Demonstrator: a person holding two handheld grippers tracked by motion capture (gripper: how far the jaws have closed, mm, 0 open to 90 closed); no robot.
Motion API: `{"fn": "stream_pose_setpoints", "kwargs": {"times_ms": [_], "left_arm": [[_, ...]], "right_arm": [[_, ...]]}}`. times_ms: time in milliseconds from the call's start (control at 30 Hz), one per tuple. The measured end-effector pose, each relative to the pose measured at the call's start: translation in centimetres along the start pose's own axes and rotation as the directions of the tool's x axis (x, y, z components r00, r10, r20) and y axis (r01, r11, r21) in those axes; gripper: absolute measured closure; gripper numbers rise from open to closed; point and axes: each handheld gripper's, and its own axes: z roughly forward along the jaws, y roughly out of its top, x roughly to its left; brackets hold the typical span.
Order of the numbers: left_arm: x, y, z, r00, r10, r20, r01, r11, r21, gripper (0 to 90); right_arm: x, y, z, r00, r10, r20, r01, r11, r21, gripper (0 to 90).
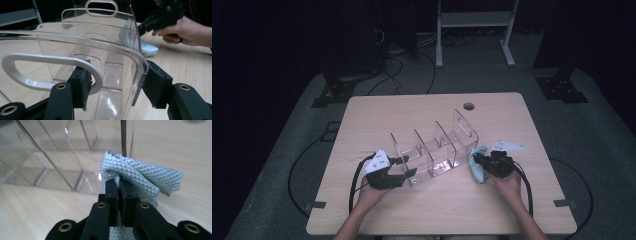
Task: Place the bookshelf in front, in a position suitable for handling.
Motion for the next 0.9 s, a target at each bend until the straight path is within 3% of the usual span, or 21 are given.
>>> {"fn": "stream_pose_setpoints", "kwargs": {"times_ms": [133, 300, 500, 700, 900], "left_arm": [[0.0, 0.0, 0.0, 1.0, -0.001, -0.002, 0.001, 1.0, 0.0, 43.6], [-0.1, 0.0, -0.1, 1.0, 0.005, -0.007, -0.005, 1.0, 0.002, 43.6], [0.0, -0.1, -0.1, 1.0, 0.006, -0.004, -0.006, 1.0, -0.002, 43.8], [0.0, -0.1, -0.2, 1.0, 0.007, -0.006, -0.007, 1.0, -0.003, 43.8], [0.0, -0.1, -0.2, 1.0, 0.003, -0.004, -0.003, 1.0, -0.007, 43.8]], "right_arm": [[0.2, 0.0, -0.1, 0.9998, -0.016, 0.008, 0.016, 1.0, -0.004, 85.8], [-0.2, -0.9, 1.1, 1.0, 0.006, -0.001, -0.006, 0.998, 0.057, 85.7], [0.0, -0.1, -0.1, 1.0, -0.001, 0.008, 0.001, 1.0, -0.003, 85.7], [-0.5, -1.1, 1.4, 0.9998, 0.01, 0.014, -0.011, 0.998, 0.068, 85.8], [-0.2, -0.2, -0.1, 0.9997, -0.003, 0.022, 0.003, 1.0, 0.002, 85.8]]}}
